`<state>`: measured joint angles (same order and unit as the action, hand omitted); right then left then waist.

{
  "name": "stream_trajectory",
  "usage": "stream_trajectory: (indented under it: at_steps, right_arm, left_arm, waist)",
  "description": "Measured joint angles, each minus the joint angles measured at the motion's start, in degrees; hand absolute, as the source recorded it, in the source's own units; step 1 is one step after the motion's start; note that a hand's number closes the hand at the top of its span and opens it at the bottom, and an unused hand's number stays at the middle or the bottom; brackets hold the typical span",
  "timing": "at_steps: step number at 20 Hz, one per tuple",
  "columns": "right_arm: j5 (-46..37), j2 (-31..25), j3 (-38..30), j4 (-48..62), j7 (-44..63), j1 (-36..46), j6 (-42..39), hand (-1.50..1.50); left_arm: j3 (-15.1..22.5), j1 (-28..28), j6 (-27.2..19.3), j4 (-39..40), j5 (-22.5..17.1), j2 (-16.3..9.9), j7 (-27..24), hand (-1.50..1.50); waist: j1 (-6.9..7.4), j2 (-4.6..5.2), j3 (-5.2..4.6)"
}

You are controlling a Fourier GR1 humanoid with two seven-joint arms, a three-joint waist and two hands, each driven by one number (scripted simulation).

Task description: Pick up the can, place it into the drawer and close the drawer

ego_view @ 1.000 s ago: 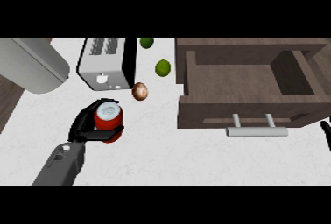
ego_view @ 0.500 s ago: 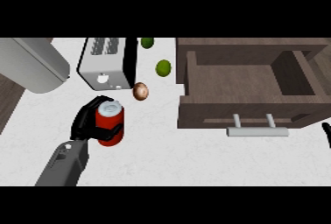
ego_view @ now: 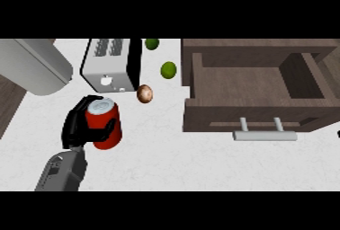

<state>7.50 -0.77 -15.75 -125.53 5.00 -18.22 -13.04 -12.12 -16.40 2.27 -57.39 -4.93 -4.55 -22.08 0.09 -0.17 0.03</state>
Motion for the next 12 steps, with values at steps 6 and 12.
stream_trajectory:
  at_steps: [6,12]
  right_arm:
    - [0.34,-0.25,-0.72,-0.92,1.24,0.67,-0.24,-1.5]
    - [-1.06,0.13,0.13,-0.23,-0.64,-0.13,0.4,-1.5]
  left_arm:
    - [4.63,-0.75,-2.95,-10.62,1.4,1.77,8.68,1.5]
    - [8.99,-4.44,-6.76,-21.52,3.8,2.99,19.31,1.5]
  waist:
    - [-0.11,0.03,-0.02]
    - [-0.17,0.01,-0.01]
